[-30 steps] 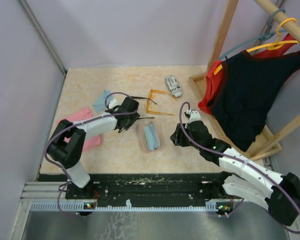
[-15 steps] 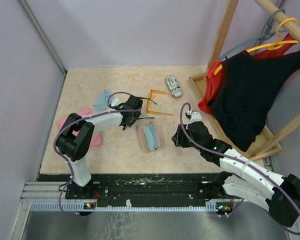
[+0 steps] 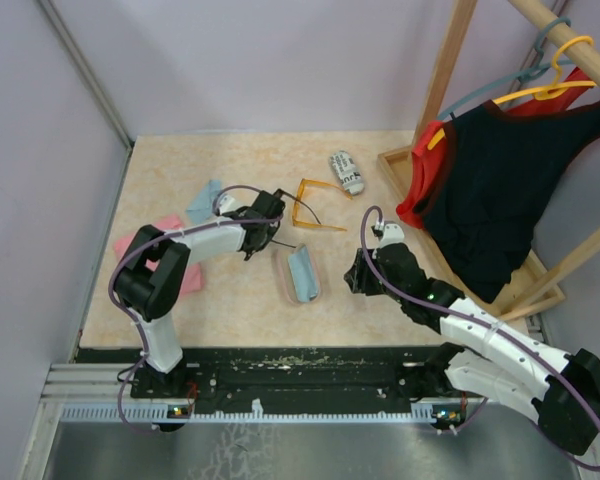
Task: Organize the sunglasses
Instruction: Pick up the sunglasses from the center of the board.
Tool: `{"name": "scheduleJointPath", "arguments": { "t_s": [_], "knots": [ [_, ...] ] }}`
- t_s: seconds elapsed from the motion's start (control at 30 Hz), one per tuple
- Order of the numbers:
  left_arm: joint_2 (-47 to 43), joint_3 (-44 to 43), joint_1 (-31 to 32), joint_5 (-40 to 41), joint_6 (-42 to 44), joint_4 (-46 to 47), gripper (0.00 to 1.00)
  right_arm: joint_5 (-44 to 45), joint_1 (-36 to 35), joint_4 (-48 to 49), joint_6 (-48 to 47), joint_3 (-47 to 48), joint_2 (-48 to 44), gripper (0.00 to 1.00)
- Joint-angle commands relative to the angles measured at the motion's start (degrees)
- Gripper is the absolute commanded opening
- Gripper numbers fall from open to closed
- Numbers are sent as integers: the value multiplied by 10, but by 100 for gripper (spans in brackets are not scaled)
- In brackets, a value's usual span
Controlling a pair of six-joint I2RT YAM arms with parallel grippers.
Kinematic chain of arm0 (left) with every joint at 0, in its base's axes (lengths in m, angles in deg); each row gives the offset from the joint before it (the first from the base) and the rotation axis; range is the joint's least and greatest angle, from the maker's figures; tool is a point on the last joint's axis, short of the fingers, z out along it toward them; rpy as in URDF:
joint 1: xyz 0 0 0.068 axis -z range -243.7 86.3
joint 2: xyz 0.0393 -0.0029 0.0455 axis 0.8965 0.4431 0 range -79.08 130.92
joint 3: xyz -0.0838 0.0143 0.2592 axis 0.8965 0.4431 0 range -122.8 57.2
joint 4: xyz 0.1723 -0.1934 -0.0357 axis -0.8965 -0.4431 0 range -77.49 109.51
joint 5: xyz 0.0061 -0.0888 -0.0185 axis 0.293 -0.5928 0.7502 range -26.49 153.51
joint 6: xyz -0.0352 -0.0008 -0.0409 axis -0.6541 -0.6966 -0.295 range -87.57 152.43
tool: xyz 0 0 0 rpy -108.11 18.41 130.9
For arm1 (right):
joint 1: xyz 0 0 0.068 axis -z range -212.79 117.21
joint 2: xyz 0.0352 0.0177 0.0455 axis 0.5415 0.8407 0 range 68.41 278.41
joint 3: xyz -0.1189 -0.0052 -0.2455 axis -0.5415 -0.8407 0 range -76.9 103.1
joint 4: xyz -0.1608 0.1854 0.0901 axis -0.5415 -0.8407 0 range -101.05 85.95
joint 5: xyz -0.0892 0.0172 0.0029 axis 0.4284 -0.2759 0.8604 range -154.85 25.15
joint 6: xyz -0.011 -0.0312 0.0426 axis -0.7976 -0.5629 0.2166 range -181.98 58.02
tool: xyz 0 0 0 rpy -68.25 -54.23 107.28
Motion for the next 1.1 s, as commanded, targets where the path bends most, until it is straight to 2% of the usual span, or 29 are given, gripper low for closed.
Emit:
{"name": "scheduleJointPath", "arguments": {
  "t_s": [0.0, 0.17, 0.33, 0.5, 0.63, 0.77, 0.93, 1.07],
  "knots": [
    [-6, -19, -11, 15, -10, -12, 21, 9, 4, 8, -8, 3, -12, 45],
    [-12, -36, -21, 10, -2, -11, 11, 11, 4, 1, -11, 7, -16, 45],
    [-25, -50, -34, 13, 9, -8, 5, 14, 4, -6, -10, 8, -20, 45],
    [-50, -69, -42, 23, 68, 2, 1, 35, 4, -22, -14, 15, -41, 45],
    [-75, -80, -42, -5, 226, 71, 1, 75, 4, -45, -32, 35, -86, 45],
    [-95, -83, -41, -119, 419, 162, 1, 109, 4, -59, -76, 68, -183, 45],
    [-98, -117, -23, -244, 564, 202, 1, 118, 4, -56, -168, 132, -280, 46],
    [-62, -179, 32, -279, 708, 209, 1, 130, 4, -72, -221, 199, -305, 46]
  ]
}}
